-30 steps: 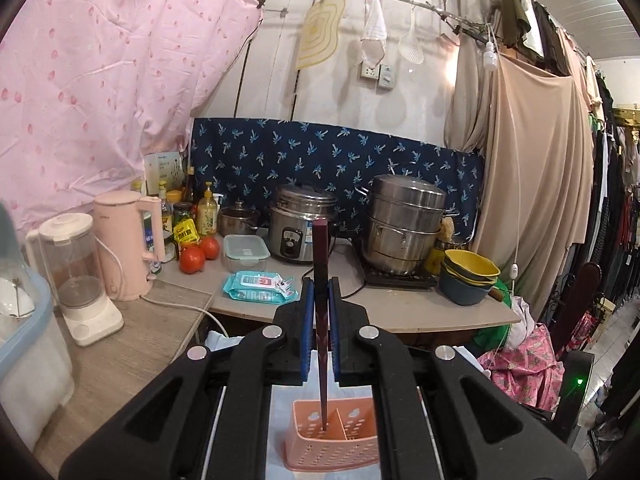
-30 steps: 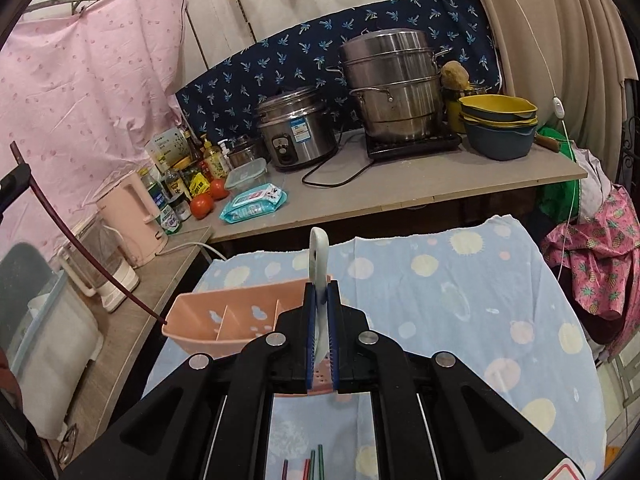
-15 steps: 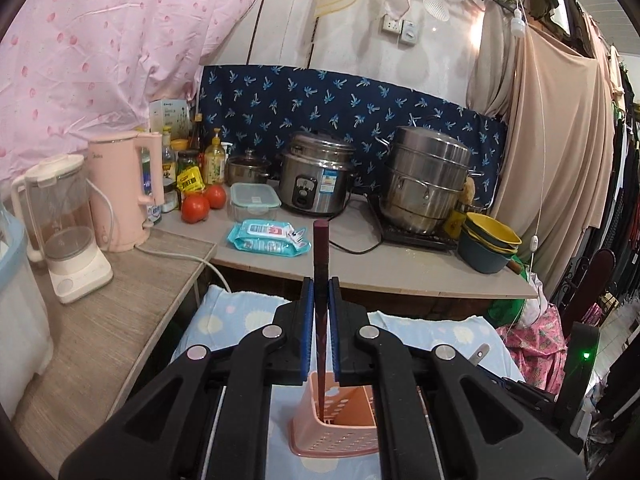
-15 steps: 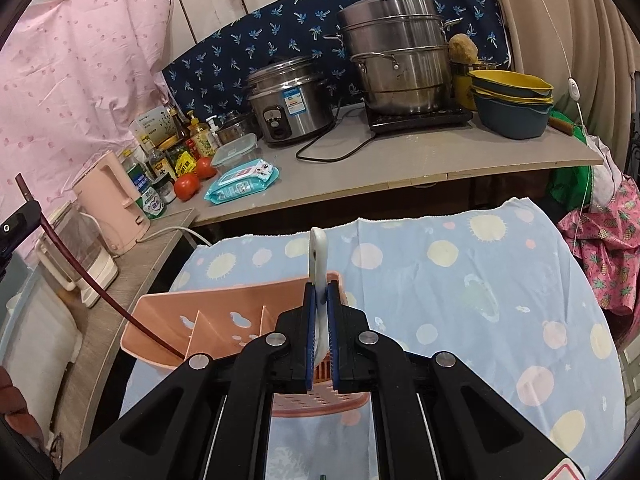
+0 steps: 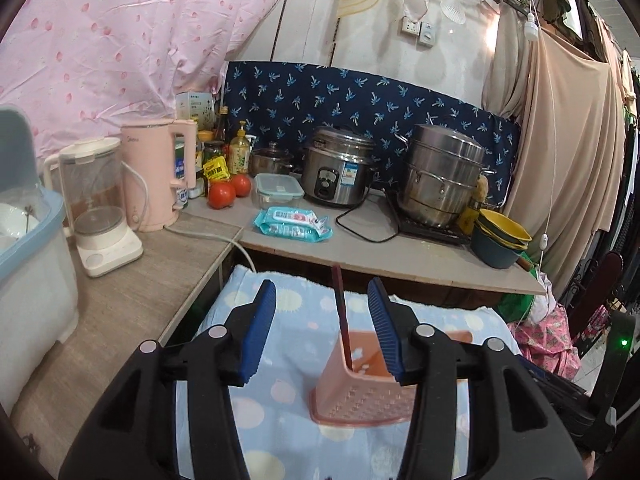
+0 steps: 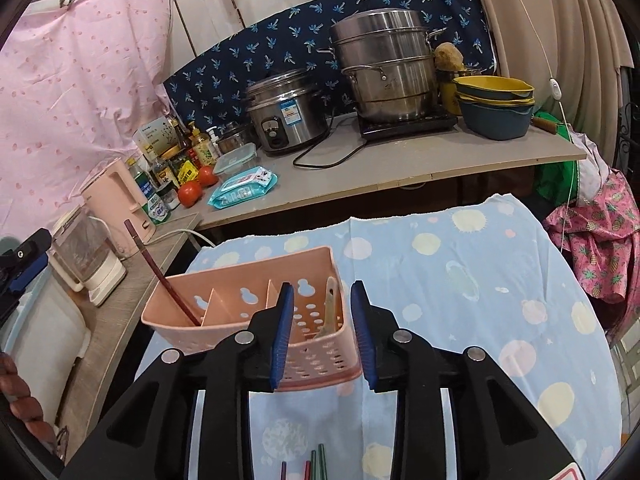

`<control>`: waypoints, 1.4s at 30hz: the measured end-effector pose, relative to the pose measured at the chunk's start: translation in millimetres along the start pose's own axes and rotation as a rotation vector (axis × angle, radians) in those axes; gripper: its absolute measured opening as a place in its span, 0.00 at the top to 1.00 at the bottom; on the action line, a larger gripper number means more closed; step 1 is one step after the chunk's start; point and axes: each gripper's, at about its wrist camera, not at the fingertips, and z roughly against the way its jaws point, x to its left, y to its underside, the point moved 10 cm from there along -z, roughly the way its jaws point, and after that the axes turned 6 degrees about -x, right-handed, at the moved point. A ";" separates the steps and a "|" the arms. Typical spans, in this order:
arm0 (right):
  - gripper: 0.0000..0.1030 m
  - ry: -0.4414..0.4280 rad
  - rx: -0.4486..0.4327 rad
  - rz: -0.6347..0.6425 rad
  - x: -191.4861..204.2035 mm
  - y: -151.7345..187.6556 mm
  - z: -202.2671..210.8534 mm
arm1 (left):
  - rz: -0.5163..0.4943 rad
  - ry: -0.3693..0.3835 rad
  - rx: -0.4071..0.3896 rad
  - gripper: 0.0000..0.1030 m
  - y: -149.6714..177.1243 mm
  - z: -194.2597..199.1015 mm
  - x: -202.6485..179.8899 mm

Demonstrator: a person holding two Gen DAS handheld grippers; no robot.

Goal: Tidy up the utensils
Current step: 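Lift both items into the pink holder while both tools open to release them, then move both tools back down to the remaining chopsticks on the table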

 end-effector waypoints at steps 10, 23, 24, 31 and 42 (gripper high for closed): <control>0.67 0.028 0.048 0.031 -12.4 67.5 60.0 | 0.029 0.007 0.139 0.56 86.8 43.2 11.2; 0.67 0.071 0.215 0.052 -32.3 191.4 109.5 | -0.011 0.008 0.380 0.56 227.9 88.8 12.4; 0.67 0.069 0.228 0.051 -32.0 200.4 111.7 | -0.009 0.009 0.392 0.56 233.9 91.7 12.6; 0.67 0.042 0.293 0.066 -23.7 245.9 122.3 | -0.019 0.027 0.453 0.56 271.9 115.8 7.9; 0.68 0.023 0.330 0.077 -17.8 271.9 129.2 | -0.044 0.057 0.510 0.56 303.3 141.2 -2.0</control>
